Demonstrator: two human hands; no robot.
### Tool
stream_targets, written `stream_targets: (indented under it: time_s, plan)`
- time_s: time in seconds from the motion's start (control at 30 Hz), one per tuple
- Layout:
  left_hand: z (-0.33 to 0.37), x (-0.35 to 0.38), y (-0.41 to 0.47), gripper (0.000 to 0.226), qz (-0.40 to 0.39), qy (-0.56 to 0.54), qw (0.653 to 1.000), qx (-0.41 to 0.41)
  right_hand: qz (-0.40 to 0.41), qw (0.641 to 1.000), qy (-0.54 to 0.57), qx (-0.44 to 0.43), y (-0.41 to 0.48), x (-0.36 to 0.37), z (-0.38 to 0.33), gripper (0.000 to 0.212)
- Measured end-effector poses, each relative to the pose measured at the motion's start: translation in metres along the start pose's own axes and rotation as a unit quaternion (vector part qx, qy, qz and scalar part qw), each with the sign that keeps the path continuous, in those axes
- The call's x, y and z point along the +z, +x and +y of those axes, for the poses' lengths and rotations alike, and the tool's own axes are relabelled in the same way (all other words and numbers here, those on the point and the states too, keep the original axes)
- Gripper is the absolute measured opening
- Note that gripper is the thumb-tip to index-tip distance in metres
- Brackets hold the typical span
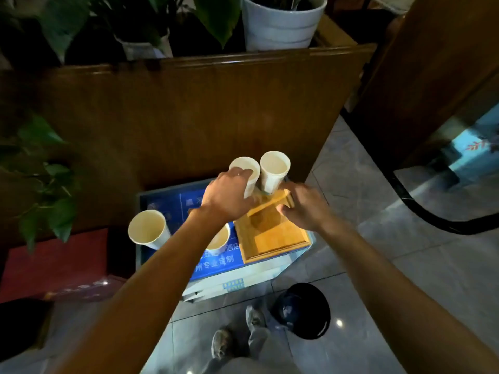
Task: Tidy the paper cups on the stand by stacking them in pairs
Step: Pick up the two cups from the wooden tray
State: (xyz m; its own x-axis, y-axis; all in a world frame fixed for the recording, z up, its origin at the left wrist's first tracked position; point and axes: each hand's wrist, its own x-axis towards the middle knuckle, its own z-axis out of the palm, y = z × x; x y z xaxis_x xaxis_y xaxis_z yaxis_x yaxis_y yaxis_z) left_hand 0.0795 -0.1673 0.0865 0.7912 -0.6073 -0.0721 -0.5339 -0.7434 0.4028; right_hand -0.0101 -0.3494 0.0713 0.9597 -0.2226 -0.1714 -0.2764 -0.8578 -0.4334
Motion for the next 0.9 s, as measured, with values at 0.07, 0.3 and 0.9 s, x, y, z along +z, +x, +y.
stream_targets:
  time_s: [0.07, 0.3, 0.9]
  plan:
    - [0.002, 0.002, 0.026, 0.067, -0.012, 0.027, 0.999, -0.019, -0.004, 1.000, -0.004, -0.008, 0.028, -0.005, 0.004, 0.060]
    - [0.003, 0.022, 0.072, 0.095, -0.083, 0.098, 0.989, -0.078, -0.039, 0.997, -0.061, -0.002, 0.093, 0.007, 0.010, 0.094]
    - [-0.014, 0.051, 0.139, 0.092, -0.144, 0.111, 0.975, -0.124, -0.167, 0.986, -0.030, 0.002, 0.190, 0.008, 0.029, 0.100]
